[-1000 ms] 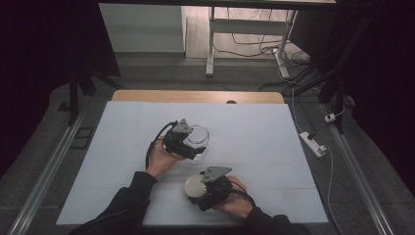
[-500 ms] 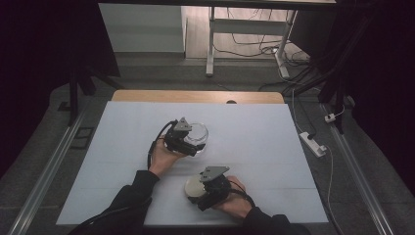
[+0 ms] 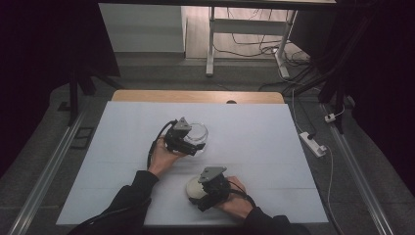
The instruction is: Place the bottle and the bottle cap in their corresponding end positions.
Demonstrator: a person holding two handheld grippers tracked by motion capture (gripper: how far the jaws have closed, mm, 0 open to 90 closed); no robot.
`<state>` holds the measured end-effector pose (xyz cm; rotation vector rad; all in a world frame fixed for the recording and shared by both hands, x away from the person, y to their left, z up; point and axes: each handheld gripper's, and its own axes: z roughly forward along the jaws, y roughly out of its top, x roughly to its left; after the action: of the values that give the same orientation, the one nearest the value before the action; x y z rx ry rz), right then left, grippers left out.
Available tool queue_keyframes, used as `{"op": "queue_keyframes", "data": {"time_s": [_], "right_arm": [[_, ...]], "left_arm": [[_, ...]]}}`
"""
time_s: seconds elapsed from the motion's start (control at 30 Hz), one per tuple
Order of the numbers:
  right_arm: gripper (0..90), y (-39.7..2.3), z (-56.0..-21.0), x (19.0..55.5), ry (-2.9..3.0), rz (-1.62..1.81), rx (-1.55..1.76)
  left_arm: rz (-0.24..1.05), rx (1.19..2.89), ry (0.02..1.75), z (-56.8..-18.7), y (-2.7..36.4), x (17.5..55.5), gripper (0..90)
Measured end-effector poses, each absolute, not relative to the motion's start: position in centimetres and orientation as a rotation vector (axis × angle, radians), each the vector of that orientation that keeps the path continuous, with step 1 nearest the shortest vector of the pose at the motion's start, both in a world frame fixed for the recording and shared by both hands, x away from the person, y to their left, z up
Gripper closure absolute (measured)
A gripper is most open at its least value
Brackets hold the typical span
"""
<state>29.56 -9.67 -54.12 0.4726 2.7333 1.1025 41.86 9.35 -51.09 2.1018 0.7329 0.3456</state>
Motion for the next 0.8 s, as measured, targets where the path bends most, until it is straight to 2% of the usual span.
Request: {"op": "queue_keyframes", "data": {"time_s": [0.2,0.47,0.8], "right_arm": [[5.0,-9.74,-54.08,29.65,2.742,1.126,0.507],[3.0,-9.86,-53.84,29.7,2.744,1.137,0.519],[2.2,-10.15,-53.19,29.68,2.725,1.184,0.529]], "left_arm": [[0.355,2.148,0.736,-50.91,9.19,41.78,5.2],[0.283,2.134,0.74,-50.91,9.71,41.78,1.6],[0.288,2.151,0.742,-50.81,9.82,41.4,0.0]]}}
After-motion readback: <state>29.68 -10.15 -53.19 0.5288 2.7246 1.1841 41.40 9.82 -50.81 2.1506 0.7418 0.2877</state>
